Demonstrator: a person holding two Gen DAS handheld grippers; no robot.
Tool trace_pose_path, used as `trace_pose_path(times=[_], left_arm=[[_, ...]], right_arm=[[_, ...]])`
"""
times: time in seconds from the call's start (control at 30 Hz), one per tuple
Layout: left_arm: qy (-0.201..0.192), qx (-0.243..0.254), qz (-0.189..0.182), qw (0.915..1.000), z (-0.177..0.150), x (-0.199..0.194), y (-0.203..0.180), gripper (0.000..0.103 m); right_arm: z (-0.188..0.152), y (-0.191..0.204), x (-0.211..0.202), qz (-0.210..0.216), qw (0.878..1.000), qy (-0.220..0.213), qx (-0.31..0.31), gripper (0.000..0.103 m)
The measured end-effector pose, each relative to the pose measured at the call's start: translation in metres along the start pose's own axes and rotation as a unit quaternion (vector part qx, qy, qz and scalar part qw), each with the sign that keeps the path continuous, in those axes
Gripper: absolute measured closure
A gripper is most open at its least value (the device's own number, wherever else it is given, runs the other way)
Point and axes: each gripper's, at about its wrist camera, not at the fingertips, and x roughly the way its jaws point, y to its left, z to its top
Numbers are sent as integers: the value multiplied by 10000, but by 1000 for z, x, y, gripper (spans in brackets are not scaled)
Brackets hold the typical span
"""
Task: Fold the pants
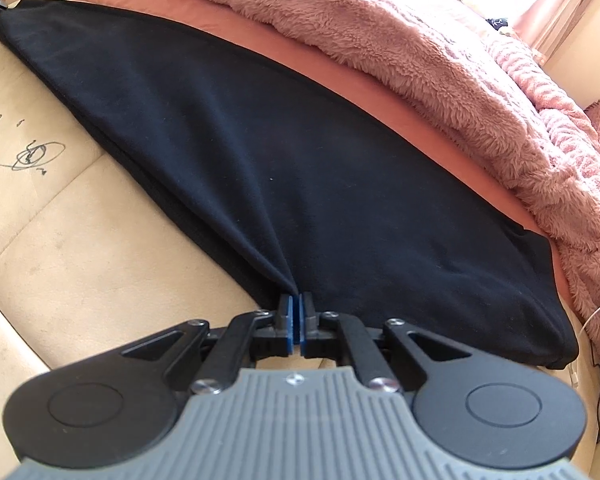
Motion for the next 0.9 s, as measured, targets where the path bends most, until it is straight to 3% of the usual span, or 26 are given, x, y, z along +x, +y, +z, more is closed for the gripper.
trace_pose_path(times=[0.07,0.13,0.2,0.23,0.33,0.4,0.43,0.5,0.57,0.63,0.8,0.9], left_arm=[[167,350,-90,9992,-5,3,-22,103],[368,875,-490,9943,-15,3,-48,103],[959,1616,-1102,9760,-28,5,-76,103],[1094,1915,-1167,9684,-34,4,-86,100],[736,2129,-862,9705,-35,-1,-91,70],[612,2061,-730,9739,-28,0,-87,66],[588,2227,-666,9708,-27,0,-86,66],[554,2857,-506,9554,-29,-1,-89,65],[547,3662,-309,9284,-33,-2,-90,56],[622,4257,-47,9027,-38,2,-90,55],[850,4871,186,8690,-46,22,-86,55],[908,5054,133,8580,-54,27,-88,56]], right_arm=[[0,-1,0,16,10000,-9,20,103],[-1,-2,1,32,10000,-15,25,103],[-1,-2,0,42,10000,-18,14,103],[-1,-2,0,51,10000,-19,1,103],[-1,-3,0,81,10000,-30,1,103],[-1,-3,0,79,10000,-41,3,103],[-1,-3,0,78,10000,-45,5,103],[-1,-3,1,84,10000,-48,-1,103],[-1,-3,1,94,9999,-48,-8,103],[-2,-3,1,93,9999,-50,-27,103],[-1,0,2,50,9999,-41,-96,103],[-1,0,2,48,9999,-27,-133,103]])
